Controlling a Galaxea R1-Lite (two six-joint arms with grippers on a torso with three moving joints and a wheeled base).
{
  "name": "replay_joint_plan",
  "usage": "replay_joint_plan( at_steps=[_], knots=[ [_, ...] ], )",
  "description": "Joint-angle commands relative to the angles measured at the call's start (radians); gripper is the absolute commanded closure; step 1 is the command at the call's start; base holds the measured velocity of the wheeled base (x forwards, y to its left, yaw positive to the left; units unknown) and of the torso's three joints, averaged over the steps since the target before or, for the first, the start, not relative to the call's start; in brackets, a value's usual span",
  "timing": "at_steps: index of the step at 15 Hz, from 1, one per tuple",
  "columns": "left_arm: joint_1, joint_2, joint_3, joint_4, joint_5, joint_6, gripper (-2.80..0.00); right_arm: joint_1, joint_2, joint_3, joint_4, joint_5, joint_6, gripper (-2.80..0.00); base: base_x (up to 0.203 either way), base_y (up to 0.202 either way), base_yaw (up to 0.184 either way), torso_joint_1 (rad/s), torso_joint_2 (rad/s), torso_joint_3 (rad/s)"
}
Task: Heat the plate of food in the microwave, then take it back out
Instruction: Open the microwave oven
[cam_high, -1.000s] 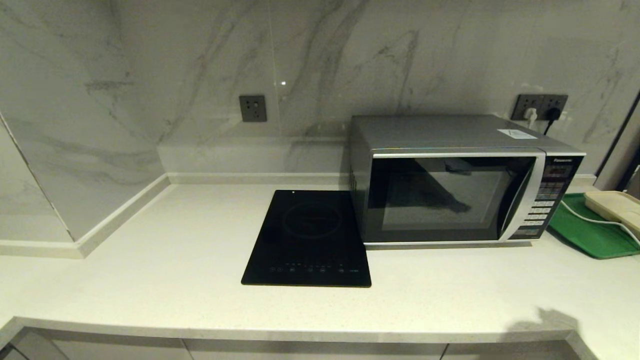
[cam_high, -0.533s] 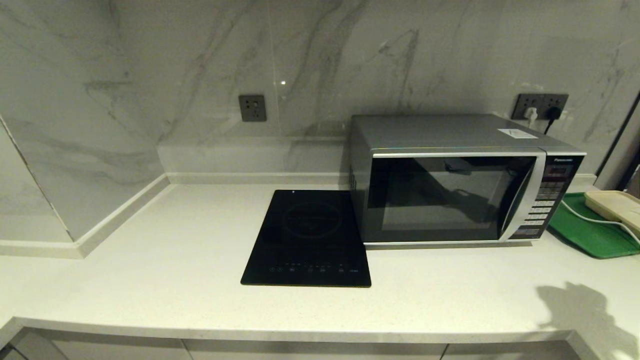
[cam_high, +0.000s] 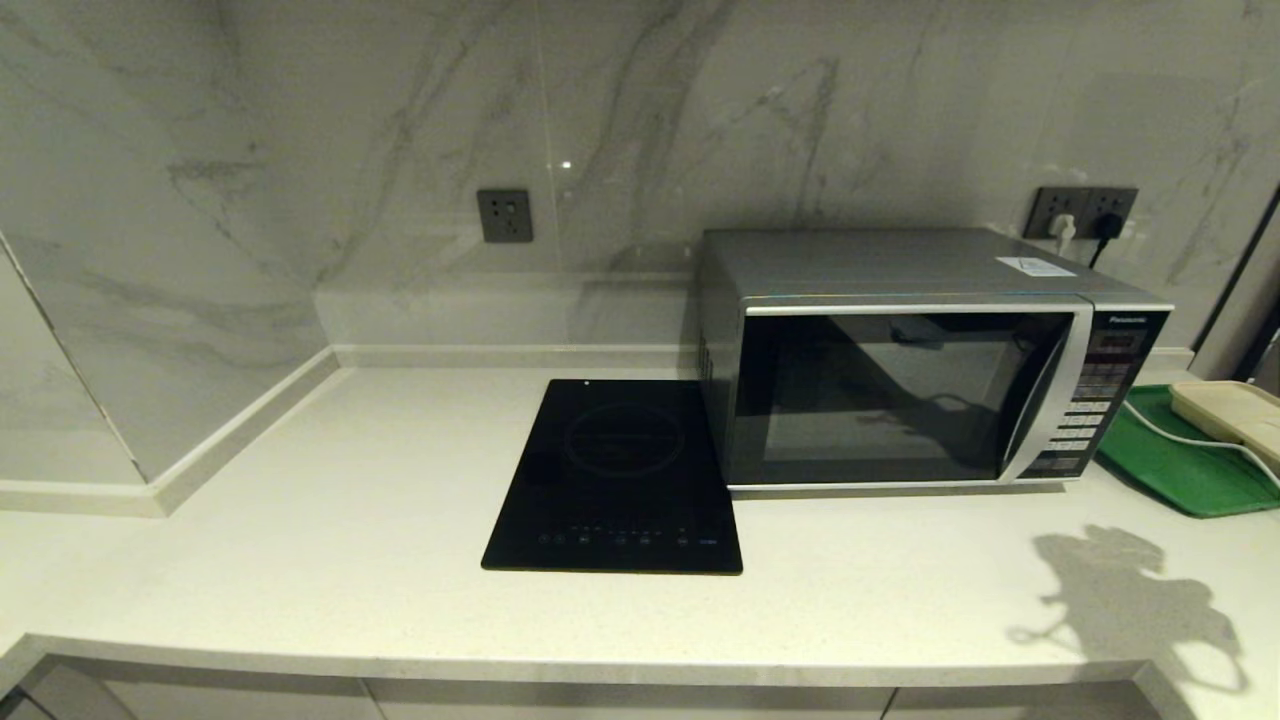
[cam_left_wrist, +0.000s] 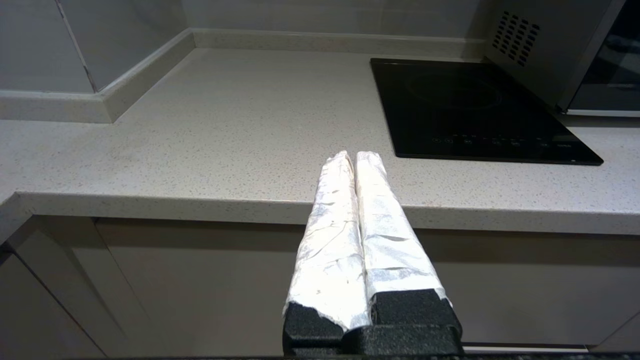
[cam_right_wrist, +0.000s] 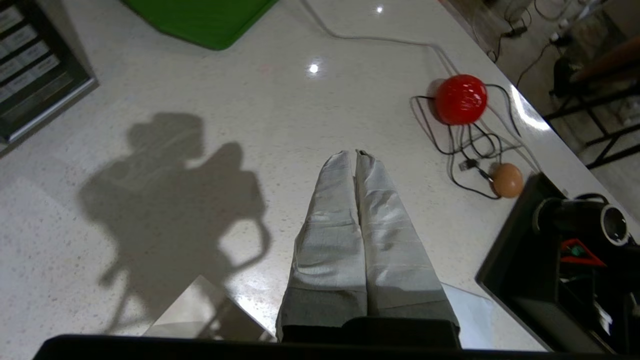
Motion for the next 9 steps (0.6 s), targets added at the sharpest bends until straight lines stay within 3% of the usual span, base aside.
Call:
replay_joint_plan(
  at_steps=[1,4,5,9],
  knots=[
    [0.000,0.000,0.000,-0.001,0.001,-0.001,0.00,0.107,-0.035,0.144,-0.095,-0.015,-0.001,0.00,0.000,0.000,0.000,0.000,0.00,0.000],
    [0.000,0.000,0.000,-0.001,0.000,-0.001,0.00,0.199,-0.077,0.360,-0.222,-0.021,-0.001,0.00,0.000,0.000,0.000,0.000,0.00,0.000],
    [0.000,0.000,0.000,-0.001,0.000,-0.001,0.00,0.218,-0.094,0.419,-0.264,-0.021,-0.005,-2.80,0.000,0.000,0.000,0.000,0.00,0.000],
    [0.000,0.000,0.000,-0.001,0.000,-0.001,0.00,0.249,-0.052,0.489,-0.501,-0.043,-0.007,-2.80,0.000,0.000,0.000,0.000,0.00,0.000]
  ],
)
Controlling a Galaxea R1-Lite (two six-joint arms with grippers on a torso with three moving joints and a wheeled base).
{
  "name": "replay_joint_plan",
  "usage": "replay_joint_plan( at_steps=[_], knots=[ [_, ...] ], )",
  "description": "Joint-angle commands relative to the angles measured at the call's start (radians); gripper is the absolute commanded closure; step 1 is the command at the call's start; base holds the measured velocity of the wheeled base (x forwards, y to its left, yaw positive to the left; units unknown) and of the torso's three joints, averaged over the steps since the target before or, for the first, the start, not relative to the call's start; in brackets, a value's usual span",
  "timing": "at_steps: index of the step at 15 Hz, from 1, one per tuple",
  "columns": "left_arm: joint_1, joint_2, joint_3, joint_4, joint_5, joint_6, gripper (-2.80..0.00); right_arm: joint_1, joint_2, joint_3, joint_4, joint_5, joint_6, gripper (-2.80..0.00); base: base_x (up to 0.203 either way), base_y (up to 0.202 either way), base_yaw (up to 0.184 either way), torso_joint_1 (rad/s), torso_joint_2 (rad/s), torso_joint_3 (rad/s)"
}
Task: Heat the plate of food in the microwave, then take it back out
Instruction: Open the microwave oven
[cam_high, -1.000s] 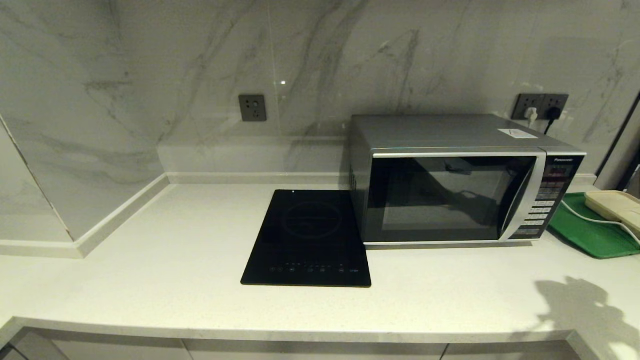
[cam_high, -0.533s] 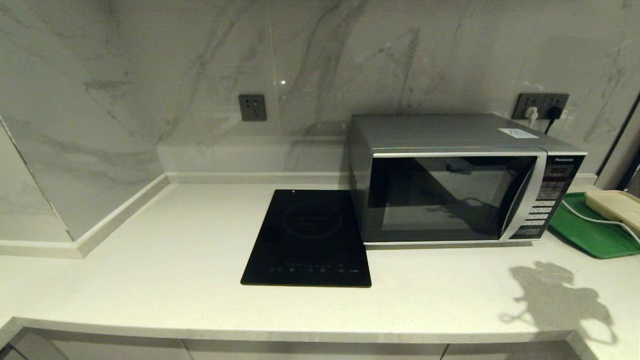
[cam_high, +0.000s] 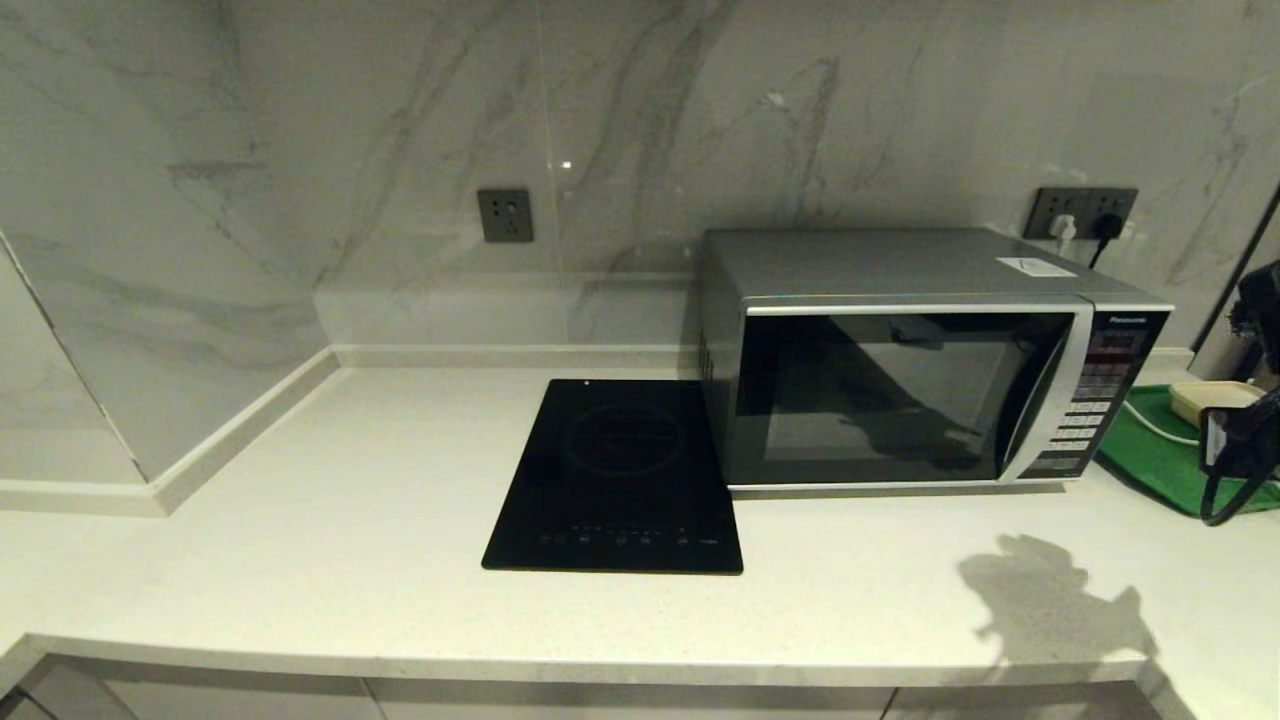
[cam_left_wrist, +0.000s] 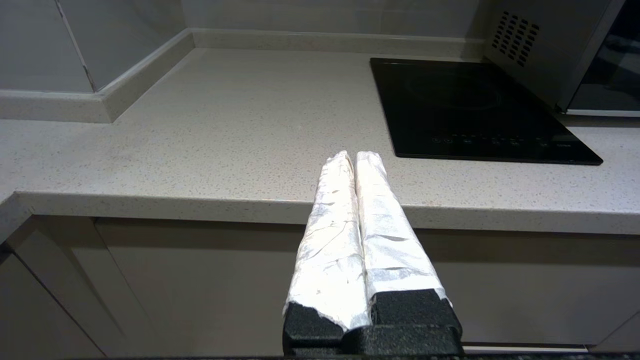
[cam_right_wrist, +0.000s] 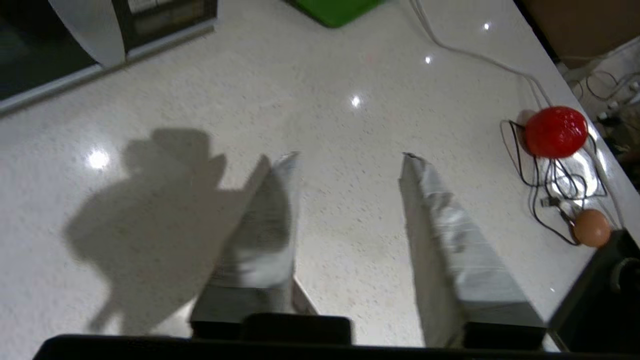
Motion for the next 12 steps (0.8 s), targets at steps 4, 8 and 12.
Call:
replay_joint_plan(
  at_steps=[4,8,12],
  knots=[
    [0.000,0.000,0.000,-0.001,0.001,0.000,0.00,0.150,0.162,0.075,-0.283,-0.170,0.105,-2.80,0.000,0.000,0.000,0.000,0.00,0.000],
    [0.000,0.000,0.000,-0.001,0.001,0.000,0.00,0.236,0.285,0.028,-0.291,-0.238,0.341,-2.80,0.000,0.000,0.000,0.000,0.00,0.000],
    [0.000,0.000,0.000,-0.001,0.000,0.000,0.00,0.275,0.409,-0.099,-0.224,-0.348,0.544,-2.80,0.000,0.000,0.000,0.000,0.00,0.000]
  ],
)
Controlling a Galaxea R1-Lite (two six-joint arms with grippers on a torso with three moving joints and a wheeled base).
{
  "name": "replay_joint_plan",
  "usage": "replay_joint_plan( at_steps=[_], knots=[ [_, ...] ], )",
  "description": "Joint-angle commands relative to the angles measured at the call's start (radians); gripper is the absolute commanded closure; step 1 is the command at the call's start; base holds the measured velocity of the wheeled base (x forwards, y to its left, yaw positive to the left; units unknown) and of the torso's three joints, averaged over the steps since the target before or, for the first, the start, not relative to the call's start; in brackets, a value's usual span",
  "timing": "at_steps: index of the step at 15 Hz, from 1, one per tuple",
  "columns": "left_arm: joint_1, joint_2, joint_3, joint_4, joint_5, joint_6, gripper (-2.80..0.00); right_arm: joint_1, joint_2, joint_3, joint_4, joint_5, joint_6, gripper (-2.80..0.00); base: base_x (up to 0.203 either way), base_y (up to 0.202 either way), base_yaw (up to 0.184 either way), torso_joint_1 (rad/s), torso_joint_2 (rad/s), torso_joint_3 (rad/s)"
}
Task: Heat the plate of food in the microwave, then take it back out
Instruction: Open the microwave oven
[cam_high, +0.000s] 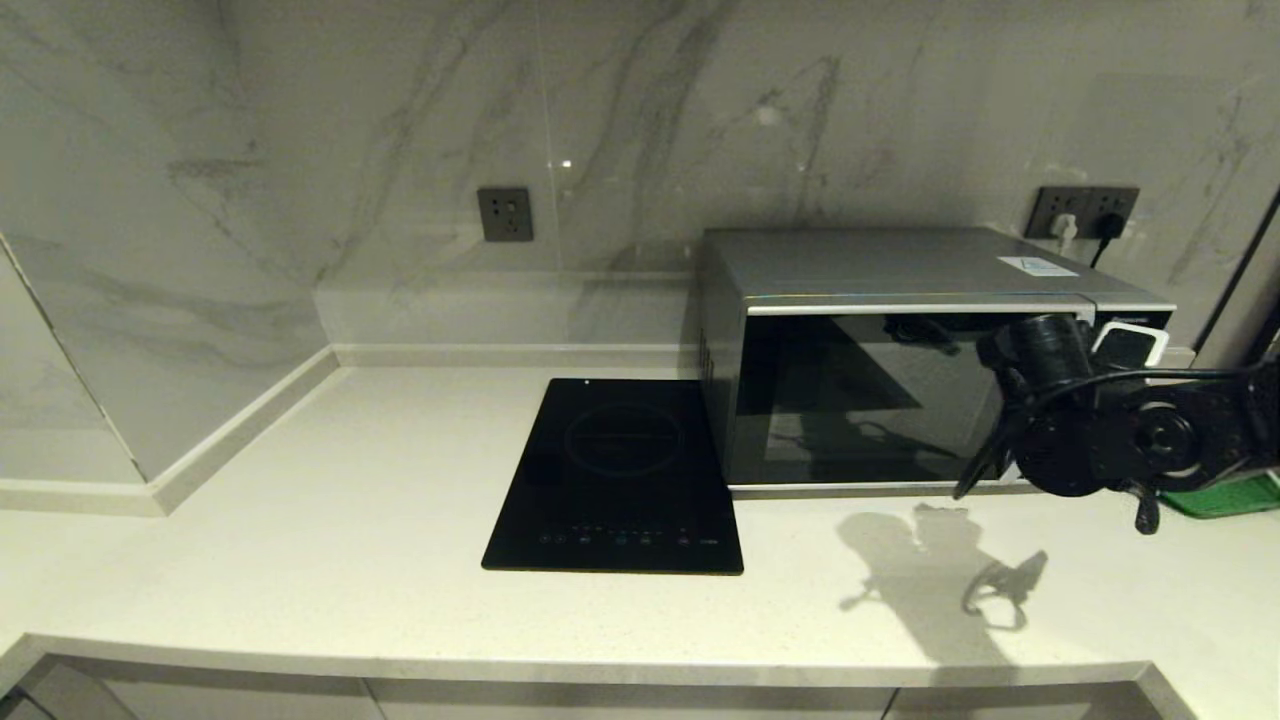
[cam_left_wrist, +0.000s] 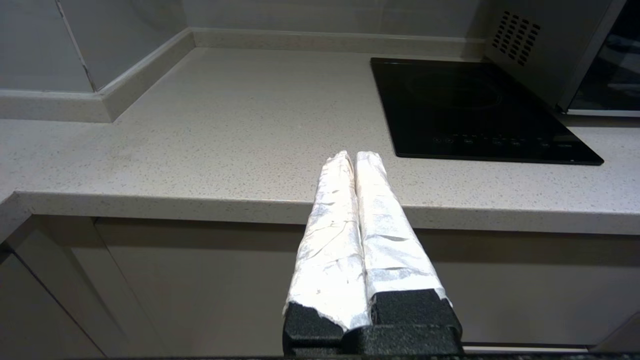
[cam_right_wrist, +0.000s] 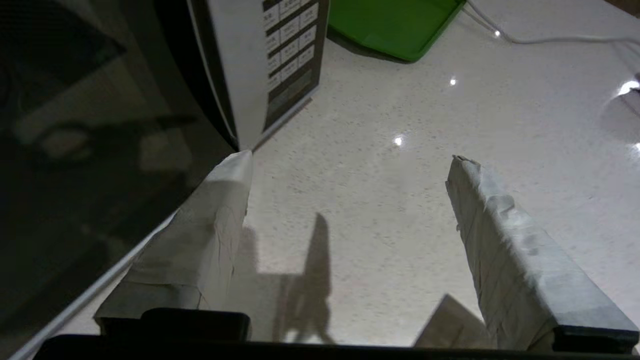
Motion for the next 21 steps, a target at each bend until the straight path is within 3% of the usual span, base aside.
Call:
replay_joint_plan(
  at_steps=[1,9,21],
  knots=[
    [0.000,0.000,0.000,0.000,0.001,0.000,0.00,0.009,0.094,-0.060,0.047,-0.017,0.096,-2.80,0.000,0.000,0.000,0.000,0.00,0.000],
    [0.000,0.000,0.000,0.000,0.002,0.000,0.00,0.005,0.198,-0.128,0.104,-0.039,0.284,-2.80,0.000,0.000,0.000,0.000,0.00,0.000],
    [0.000,0.000,0.000,0.000,0.000,0.000,0.00,-0.012,0.265,-0.257,0.102,-0.047,0.328,-2.80,0.000,0.000,0.000,0.000,0.00,0.000]
  ],
)
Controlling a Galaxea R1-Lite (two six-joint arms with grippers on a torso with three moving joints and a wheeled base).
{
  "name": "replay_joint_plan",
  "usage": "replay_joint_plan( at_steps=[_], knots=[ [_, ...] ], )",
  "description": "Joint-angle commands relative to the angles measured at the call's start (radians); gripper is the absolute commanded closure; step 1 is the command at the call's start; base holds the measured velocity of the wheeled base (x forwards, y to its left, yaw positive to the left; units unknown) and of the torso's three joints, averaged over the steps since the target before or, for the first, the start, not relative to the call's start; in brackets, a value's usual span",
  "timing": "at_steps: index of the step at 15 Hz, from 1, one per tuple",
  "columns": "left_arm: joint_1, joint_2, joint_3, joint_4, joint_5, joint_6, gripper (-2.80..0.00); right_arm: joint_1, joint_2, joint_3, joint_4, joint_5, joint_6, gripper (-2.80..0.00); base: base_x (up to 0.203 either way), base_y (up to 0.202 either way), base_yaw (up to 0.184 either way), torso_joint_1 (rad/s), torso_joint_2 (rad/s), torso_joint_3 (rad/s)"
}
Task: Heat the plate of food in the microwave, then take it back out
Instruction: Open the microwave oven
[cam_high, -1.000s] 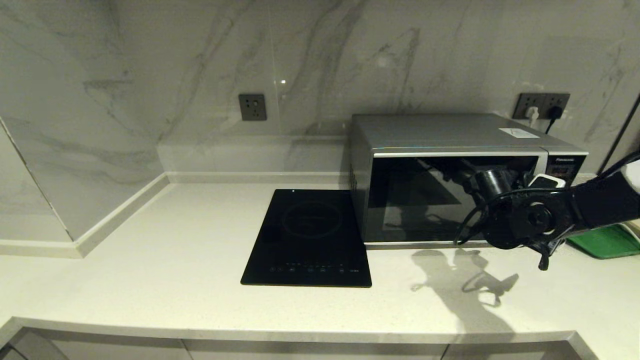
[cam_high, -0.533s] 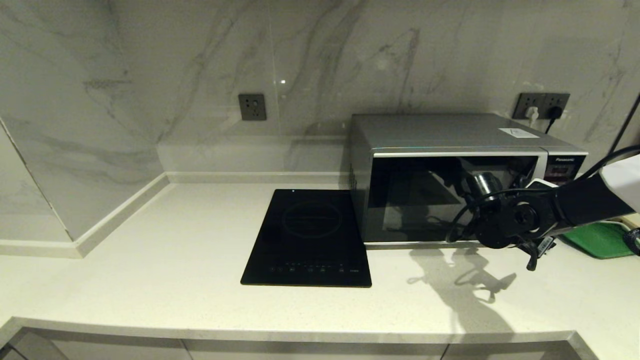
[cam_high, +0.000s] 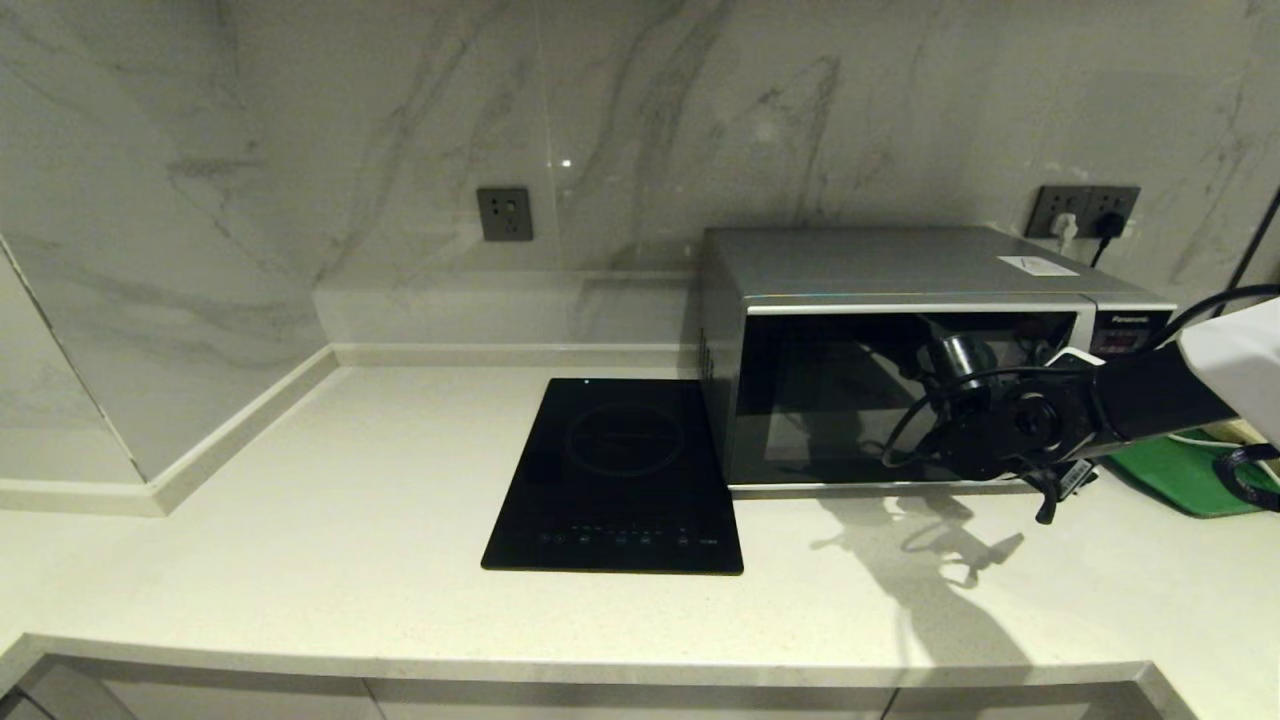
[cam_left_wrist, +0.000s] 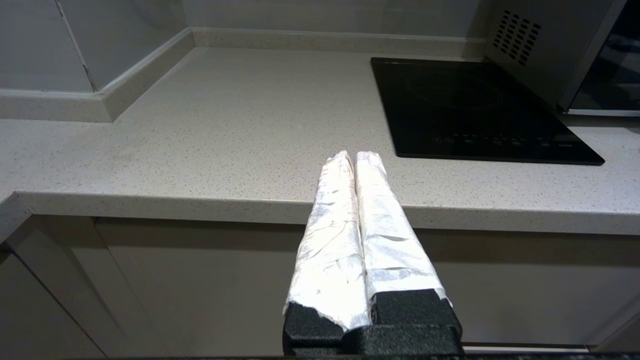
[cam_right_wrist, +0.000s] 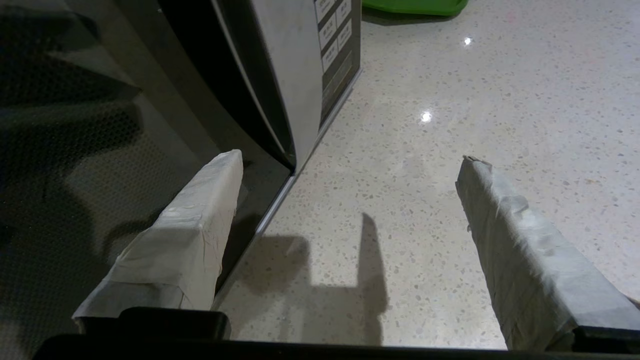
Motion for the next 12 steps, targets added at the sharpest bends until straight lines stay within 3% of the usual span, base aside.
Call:
replay_joint_plan(
  at_steps=[1,12],
  knots=[
    [0.000,0.000,0.000,0.000,0.002,0.000,0.00,-0.008,0.024,-0.025,0.002,-0.007,0.006,-2.80,0.000,0.000,0.000,0.000,0.00,0.000],
    [0.000,0.000,0.000,0.000,0.000,0.000,0.00,-0.092,0.088,-0.135,0.008,-0.014,-0.007,-2.80,0.000,0.000,0.000,0.000,0.00,0.000]
  ],
)
